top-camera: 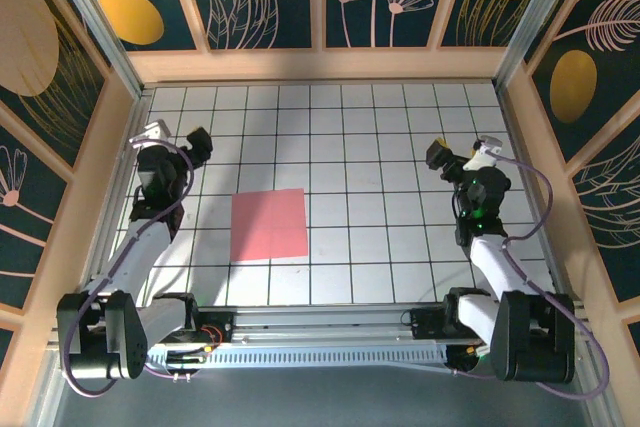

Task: Fold a paper plane with a square sheet of paper (fold left side to right side)
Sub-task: Move the square sheet of paper to the center of the table.

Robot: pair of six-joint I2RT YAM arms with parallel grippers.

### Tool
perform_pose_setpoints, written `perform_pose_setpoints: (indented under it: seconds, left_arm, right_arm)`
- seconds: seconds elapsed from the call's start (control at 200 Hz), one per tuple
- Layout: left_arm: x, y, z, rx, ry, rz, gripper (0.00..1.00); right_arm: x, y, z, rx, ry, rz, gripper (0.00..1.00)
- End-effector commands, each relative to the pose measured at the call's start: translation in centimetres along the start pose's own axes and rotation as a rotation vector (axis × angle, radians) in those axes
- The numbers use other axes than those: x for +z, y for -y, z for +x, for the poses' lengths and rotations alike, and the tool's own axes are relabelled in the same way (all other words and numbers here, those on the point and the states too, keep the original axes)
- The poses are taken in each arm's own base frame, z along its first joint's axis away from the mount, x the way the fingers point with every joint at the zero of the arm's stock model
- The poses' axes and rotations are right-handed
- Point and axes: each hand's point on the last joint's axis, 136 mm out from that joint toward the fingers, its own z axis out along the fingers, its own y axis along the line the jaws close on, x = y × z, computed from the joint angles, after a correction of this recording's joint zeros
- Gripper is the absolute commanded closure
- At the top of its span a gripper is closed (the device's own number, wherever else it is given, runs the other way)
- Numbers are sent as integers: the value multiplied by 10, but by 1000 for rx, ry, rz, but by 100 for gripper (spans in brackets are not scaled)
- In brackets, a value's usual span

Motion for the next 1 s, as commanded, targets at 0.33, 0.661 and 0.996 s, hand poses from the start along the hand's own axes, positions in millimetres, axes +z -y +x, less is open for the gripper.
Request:
perform_pose_setpoints:
  seconds: [0.33,0.661,0.996]
  left_arm:
    - [-39,23,191,-211,-779,107,52]
    - [-44,39,238,-216,-963,153,67]
    - [-35,54,275,-233,-1035,132,76]
  right_arm:
    - [-9,-34,46,270,-288,-154,1]
    - [-3,-33,51,233,-316,-124,1]
    - [2,-31,49,228,-319,-102,1]
